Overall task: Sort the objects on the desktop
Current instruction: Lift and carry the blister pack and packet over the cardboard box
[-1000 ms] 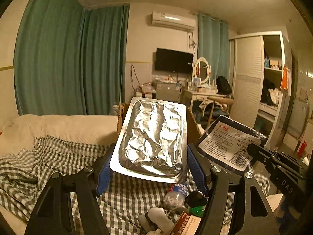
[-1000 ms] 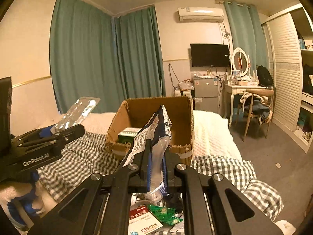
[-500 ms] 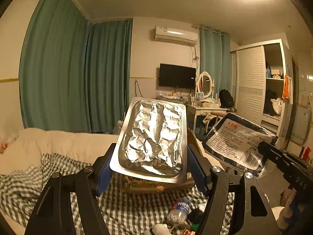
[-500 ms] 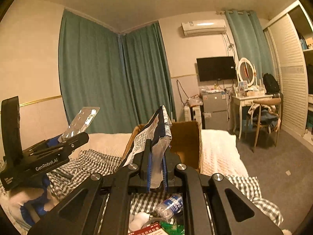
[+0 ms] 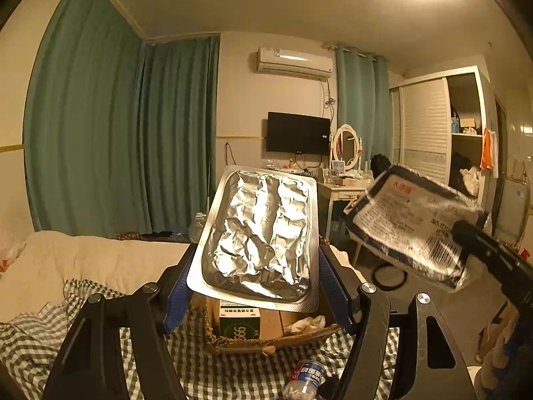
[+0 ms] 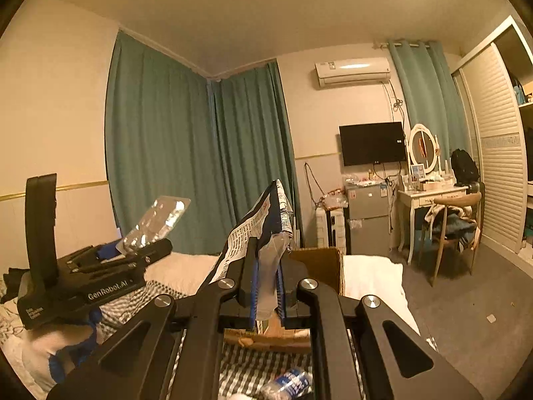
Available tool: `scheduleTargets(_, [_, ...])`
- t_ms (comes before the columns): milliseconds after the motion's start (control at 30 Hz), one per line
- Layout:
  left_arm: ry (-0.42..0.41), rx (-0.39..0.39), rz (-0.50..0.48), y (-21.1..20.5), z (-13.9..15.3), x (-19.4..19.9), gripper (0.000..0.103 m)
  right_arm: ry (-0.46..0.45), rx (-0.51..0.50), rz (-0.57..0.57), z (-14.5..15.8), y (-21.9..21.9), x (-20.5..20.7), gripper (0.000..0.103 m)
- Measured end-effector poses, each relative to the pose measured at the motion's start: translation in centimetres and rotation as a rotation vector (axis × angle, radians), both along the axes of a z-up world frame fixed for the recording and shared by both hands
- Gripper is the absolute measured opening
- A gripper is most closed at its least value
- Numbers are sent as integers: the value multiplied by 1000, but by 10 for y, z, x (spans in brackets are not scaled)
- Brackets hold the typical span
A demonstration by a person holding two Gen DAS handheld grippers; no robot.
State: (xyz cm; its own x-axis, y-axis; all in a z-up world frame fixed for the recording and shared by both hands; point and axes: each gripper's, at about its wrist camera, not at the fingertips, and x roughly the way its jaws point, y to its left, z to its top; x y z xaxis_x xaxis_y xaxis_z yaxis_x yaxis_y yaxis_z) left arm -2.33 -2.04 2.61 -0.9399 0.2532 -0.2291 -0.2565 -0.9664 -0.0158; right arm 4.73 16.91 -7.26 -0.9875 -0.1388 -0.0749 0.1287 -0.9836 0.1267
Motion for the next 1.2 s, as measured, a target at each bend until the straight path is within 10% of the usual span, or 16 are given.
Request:
scheduleTargets(600, [-70, -30, -34, 23, -20, -103, 70, -20, 26, -9, -12, 5, -90, 8])
scheduleTargets(1200, [-300, -89, 18, 34, -125, -229, 70, -250, 74, -5, -102, 12, -223, 8])
